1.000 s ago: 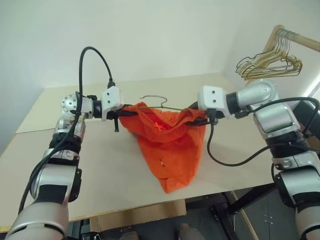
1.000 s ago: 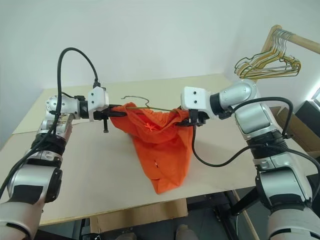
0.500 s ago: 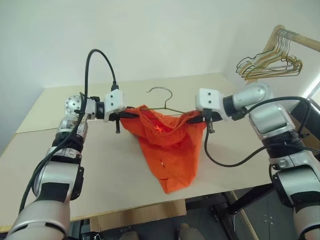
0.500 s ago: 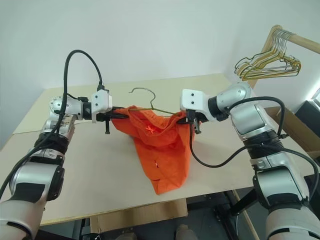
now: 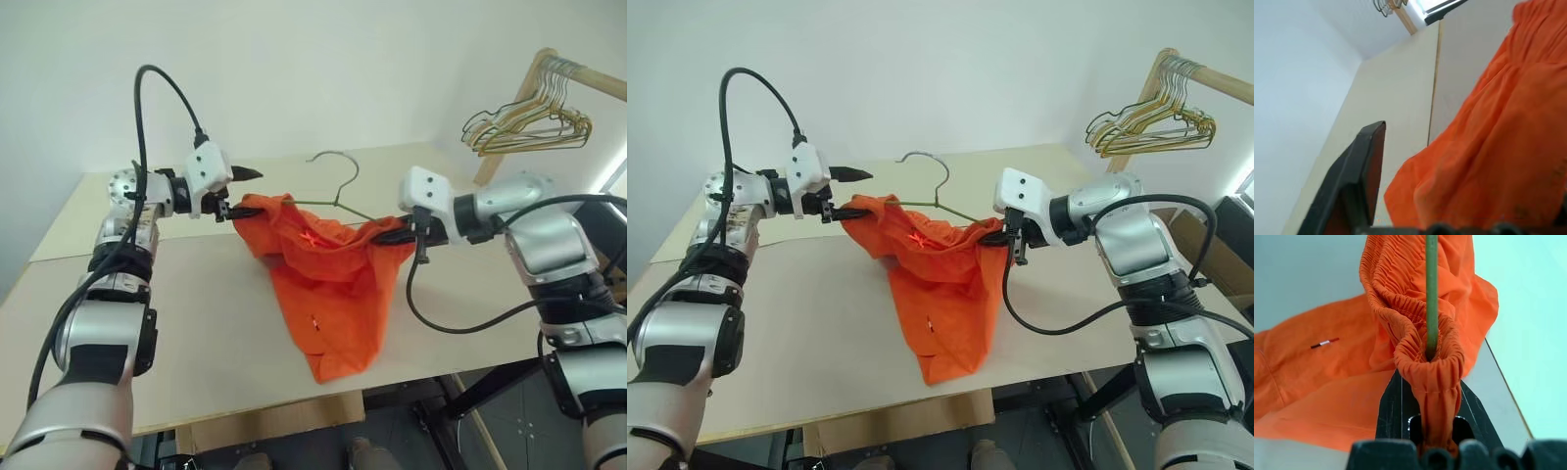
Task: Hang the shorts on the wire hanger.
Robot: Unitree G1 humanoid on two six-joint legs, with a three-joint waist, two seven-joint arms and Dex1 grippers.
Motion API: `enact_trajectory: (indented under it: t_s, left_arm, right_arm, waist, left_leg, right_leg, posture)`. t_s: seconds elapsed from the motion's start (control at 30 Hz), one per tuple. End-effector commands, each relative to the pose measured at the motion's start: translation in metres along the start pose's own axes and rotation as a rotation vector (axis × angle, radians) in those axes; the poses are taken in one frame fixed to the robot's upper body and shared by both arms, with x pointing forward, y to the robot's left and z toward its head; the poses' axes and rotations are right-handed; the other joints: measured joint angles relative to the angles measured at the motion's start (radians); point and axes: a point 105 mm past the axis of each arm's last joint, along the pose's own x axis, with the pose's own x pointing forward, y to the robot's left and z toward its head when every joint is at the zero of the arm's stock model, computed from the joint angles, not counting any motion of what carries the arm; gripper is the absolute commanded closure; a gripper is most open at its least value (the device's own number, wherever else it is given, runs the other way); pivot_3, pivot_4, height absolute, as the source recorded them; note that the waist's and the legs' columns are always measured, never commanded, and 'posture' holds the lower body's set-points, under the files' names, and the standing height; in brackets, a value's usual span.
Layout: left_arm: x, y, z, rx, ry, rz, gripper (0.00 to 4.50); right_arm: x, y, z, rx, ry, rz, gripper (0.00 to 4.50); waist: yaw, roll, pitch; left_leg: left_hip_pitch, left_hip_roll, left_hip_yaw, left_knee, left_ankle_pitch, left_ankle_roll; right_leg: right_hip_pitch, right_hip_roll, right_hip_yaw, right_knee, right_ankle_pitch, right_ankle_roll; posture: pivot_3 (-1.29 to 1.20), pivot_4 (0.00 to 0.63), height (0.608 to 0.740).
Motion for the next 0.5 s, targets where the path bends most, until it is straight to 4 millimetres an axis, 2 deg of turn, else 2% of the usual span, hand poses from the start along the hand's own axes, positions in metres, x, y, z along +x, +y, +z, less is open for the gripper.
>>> enact_trajectory:
  t_s: [0.03,0.07,0.3,0.37,0.5]
  left_arm:
    - [-0.038,0.034,0.021,-0.017,-0.093,0.165,0.25]
    - [-0.040,0.035,0.023,-0.033,-0.118,0.175,0.00]
    - [-0.033,0.028,0.035,-0.157,-0.289,0.157,0.00]
    - [-0.025,0.017,0.032,-0.177,-0.285,0.077,0.00]
    - [-0.014,-0.019,0.028,-0.173,-0.243,-0.184,0.00]
  right_arm:
    - [-0.036,-0.005,-0.018,0.143,0.030,-0.143,4.49]
    - [-0.040,-0.003,-0.023,0.178,0.035,-0.173,4.49]
    - [-0.058,0.009,-0.036,0.340,0.019,-0.316,4.49]
    - [-0.059,0.012,-0.032,0.326,0.007,-0.319,4.49]
    - [-0.059,0.011,-0.019,0.292,-0.012,-0.311,4.49]
  waist:
    - [0.000,0.000,0.000]
    - [-0.001,0.000,0.000]
    - [-0.011,0.000,0.000]
    - [-0.027,0.000,0.000]
    - [-0.070,0.000,0.000]
  left_leg:
    - [0.000,0.000,0.000,0.000,0.000,0.000]
    - [0.000,0.000,0.000,0.000,0.000,0.000]
    - [0.000,0.000,0.000,0.001,0.000,0.000]
    - [0.000,0.000,0.000,0.001,0.000,0.000]
    - [0.000,0.000,0.000,0.001,0.000,0.000]
  right_leg:
    - [0.000,0.000,0.000,0.000,0.000,0.000]
    - [0.000,0.000,0.000,0.000,0.000,0.000]
    - [0.001,0.000,0.000,0.000,0.000,0.000]
    - [0.001,0.000,0.000,0.000,0.000,0.000]
    - [0.001,0.000,0.000,0.000,0.000,0.001]
  posture:
    - [-0.11,0.000,0.740]
    - [-0.11,0.000,0.740]
    - [-0.17,0.000,0.740]
    - [-0.18,0.000,0.740]
    - [-0.19,0.000,0.740]
